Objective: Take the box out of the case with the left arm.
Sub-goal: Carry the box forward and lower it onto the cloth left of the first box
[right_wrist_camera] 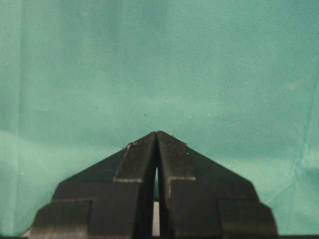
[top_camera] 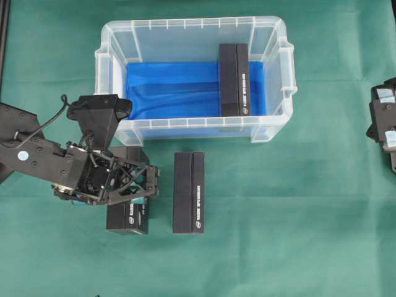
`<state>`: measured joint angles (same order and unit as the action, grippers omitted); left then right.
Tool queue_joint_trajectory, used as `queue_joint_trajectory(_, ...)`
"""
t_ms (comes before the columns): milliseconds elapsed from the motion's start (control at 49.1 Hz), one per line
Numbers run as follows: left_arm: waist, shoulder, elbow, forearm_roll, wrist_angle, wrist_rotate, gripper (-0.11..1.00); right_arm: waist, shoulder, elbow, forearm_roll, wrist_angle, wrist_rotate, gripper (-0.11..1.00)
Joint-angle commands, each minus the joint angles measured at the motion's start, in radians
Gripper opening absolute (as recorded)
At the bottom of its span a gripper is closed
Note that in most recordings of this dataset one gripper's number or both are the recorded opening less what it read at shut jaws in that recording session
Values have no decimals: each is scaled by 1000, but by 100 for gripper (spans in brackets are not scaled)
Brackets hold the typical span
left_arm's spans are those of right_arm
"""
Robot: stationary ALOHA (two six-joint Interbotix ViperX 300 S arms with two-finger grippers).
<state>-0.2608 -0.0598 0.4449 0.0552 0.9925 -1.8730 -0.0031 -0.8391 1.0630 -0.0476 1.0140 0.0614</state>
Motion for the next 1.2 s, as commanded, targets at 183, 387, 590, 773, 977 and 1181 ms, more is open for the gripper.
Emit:
queue_joint_trajectory(183,-2,-5,6,-2,-52,3,60,-2,3,-26,-2,-2,3,-1)
queue_joint_trajectory(387,-2,-5,9,-8,-69,2,60,-2,3,-26,-2,-2,2,-1)
queue_joint_trajectory(590,2,-5,6,-12,-69,0,60,0,3,-26,-2,-2,2,-1)
queue_joint_trajectory(773,3,-5,5,-14,-87,-2,60,-2,3,-28,-2,-2,2,-1)
queue_joint_trajectory(977,3,-5,3,-17,-115,-2,64,-2,3,-26,-2,-2,2,-1)
queue_joint_trajectory(1181,3,-3,0,-17,-117,-2,98,-2,3,-28,-2,-2,3,-1)
